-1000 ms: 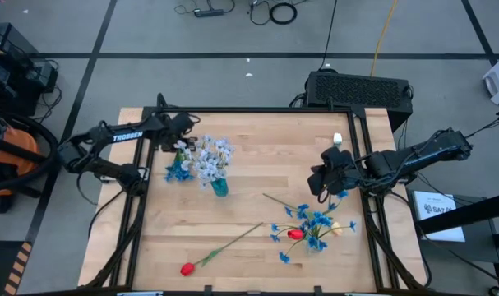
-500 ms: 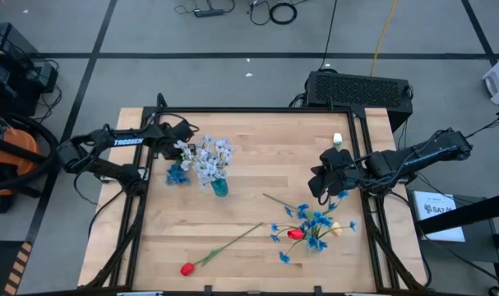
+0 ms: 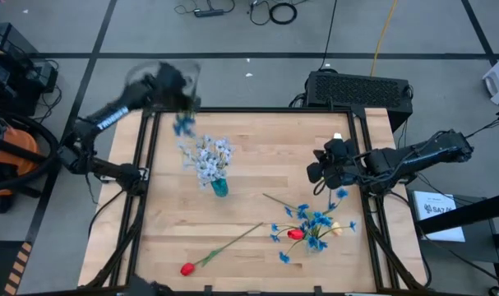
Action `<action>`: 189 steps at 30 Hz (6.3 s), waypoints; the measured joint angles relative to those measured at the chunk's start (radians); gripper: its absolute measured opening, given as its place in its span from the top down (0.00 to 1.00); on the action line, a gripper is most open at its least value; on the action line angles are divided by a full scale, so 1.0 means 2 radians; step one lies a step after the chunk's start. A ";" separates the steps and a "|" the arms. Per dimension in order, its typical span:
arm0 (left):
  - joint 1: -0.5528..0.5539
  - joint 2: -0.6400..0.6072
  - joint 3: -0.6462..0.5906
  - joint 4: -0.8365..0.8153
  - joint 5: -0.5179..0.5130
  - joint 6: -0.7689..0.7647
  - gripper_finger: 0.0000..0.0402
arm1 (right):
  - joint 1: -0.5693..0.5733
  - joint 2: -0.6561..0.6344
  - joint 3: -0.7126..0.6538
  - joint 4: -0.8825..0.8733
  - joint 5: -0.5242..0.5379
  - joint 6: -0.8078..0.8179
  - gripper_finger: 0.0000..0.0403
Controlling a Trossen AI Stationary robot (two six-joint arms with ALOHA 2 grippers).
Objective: Sort flowers into vase by color
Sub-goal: Put the blue flower into the transparent vase
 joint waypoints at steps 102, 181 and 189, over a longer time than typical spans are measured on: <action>-0.178 0.225 0.440 0.112 0.268 -0.081 0.65 | -0.206 0.078 0.246 -0.047 -0.043 -0.601 1.00; -0.385 -0.386 -0.185 0.049 -0.139 -0.115 0.65 | 0.532 0.351 0.298 -0.120 0.288 0.312 1.00; -0.385 -0.408 -0.185 0.027 -0.138 -0.128 0.65 | 0.495 0.381 0.298 -0.231 0.243 0.404 1.00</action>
